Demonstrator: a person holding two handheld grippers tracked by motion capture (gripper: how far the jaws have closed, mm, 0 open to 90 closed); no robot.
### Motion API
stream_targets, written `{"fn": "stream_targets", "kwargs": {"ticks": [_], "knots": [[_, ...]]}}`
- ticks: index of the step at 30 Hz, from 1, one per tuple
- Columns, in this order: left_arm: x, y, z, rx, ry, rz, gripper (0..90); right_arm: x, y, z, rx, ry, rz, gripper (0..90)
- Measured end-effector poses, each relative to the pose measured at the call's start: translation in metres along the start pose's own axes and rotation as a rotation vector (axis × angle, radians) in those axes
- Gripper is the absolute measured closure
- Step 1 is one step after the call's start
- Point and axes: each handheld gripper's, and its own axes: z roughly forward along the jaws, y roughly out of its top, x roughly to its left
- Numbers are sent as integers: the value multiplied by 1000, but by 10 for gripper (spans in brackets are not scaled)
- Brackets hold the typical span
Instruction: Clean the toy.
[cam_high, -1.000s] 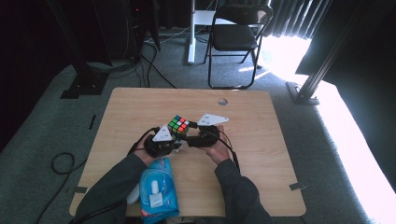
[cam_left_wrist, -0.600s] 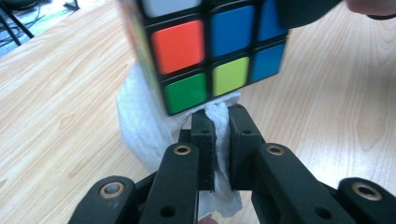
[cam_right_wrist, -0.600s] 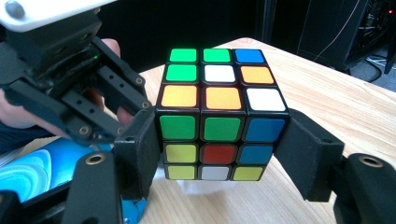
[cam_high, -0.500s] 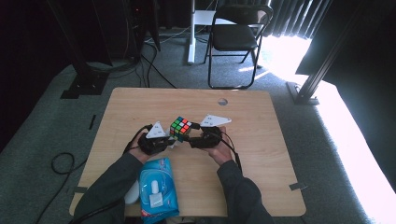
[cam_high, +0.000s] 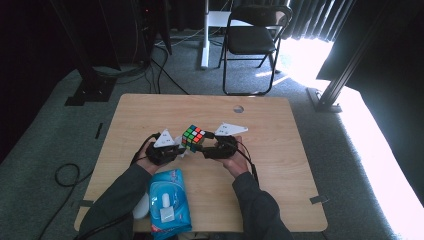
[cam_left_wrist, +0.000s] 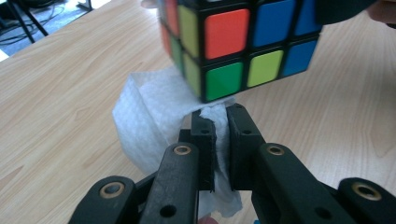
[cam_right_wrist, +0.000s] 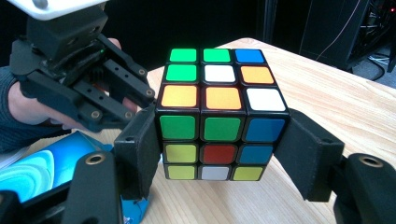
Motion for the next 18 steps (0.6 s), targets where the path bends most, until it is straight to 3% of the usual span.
{"fn": "stream_targets", "kwargs": {"ticks": [12,18], "knots": [[-16,8,4,21,-52,71,833,0,1,4,-3,-3,6,345],[-19,9,1,5,-59,78,833,-3,0,1,-7,-17,12,346]]}}
